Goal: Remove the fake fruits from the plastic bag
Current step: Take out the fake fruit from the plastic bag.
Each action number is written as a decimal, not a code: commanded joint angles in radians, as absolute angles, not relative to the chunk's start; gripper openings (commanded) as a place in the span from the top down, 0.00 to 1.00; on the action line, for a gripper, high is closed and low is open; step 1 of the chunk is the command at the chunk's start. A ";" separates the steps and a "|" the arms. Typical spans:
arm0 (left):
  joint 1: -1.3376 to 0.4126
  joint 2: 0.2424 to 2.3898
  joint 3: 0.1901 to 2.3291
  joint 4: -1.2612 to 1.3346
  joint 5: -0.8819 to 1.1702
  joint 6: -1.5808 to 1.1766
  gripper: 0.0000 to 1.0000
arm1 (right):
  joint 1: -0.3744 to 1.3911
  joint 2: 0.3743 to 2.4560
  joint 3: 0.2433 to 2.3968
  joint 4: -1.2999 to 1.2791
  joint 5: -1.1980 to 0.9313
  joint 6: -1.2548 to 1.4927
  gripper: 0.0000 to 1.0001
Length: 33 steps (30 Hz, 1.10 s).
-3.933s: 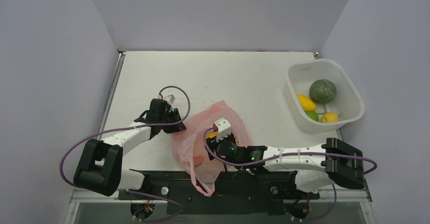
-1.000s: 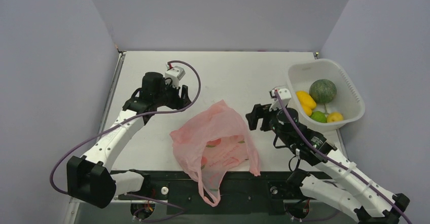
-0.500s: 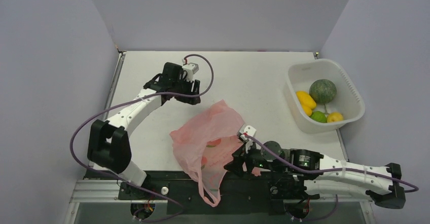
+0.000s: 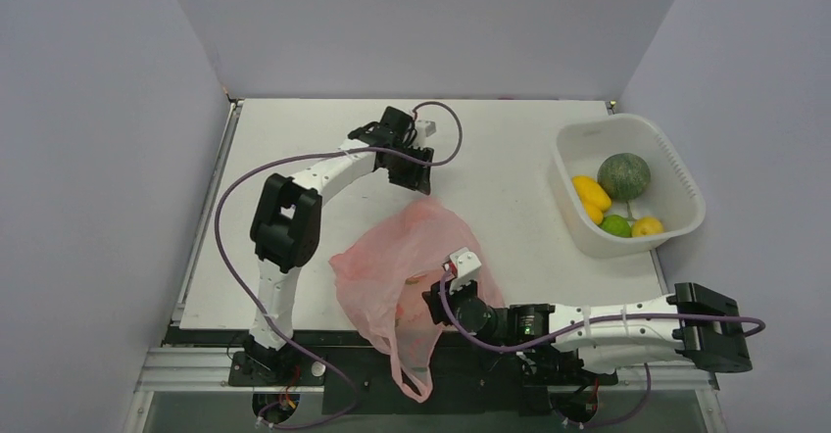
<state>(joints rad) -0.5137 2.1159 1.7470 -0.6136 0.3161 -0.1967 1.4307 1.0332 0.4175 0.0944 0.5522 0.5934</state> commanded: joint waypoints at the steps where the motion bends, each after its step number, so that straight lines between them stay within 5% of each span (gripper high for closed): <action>1: -0.548 2.158 1.782 -0.663 0.380 -0.184 0.57 | 1.437 1.106 0.478 0.147 0.810 0.695 0.59; 10: -0.557 2.094 1.574 -0.627 0.588 -0.226 0.60 | 1.405 1.248 0.573 0.068 0.966 0.705 0.46; 25: -0.595 2.196 1.607 -0.692 0.648 -0.199 0.60 | 1.250 1.470 0.668 0.172 0.778 0.578 0.16; 33: -0.594 2.192 1.604 -0.690 0.644 -0.194 0.60 | 1.185 1.637 0.721 0.263 0.736 0.518 0.16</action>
<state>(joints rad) -0.5941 2.1761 1.5742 -0.6769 0.6353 -0.2142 1.2091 1.5715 0.6579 0.1844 0.7502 0.5591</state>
